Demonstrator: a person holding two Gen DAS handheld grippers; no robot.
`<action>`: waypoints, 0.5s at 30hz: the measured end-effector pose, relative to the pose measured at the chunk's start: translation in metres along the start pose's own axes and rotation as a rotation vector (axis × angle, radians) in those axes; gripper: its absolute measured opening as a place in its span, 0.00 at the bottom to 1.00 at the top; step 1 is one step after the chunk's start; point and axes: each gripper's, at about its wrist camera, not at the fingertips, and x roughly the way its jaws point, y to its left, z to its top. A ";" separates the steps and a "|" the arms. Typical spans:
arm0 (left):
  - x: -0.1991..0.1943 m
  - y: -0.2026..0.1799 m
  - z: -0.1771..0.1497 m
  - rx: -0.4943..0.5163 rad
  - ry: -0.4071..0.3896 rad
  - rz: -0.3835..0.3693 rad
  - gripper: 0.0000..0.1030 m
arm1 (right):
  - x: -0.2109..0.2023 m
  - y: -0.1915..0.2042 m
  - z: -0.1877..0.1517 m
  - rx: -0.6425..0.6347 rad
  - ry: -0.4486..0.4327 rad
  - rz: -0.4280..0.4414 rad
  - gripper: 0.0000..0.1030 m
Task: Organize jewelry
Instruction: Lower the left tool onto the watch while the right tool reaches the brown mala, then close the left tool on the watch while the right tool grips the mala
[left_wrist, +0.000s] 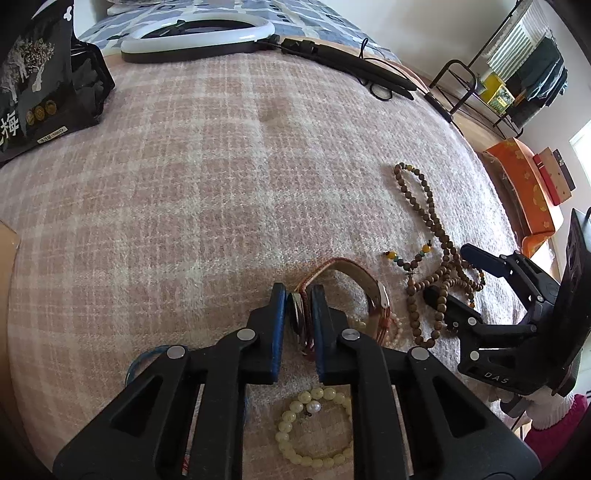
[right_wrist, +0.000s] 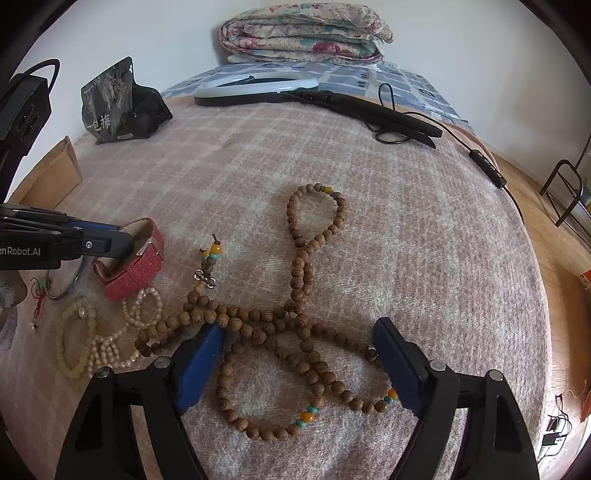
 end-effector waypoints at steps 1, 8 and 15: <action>0.000 0.000 0.000 0.000 -0.002 0.004 0.09 | -0.001 0.000 0.000 0.001 -0.002 0.004 0.65; -0.003 0.003 -0.001 -0.002 -0.013 0.010 0.09 | -0.004 -0.006 0.002 0.036 -0.004 0.020 0.22; -0.012 0.006 -0.002 -0.005 -0.042 0.026 0.09 | -0.013 -0.011 0.003 0.071 -0.028 -0.004 0.10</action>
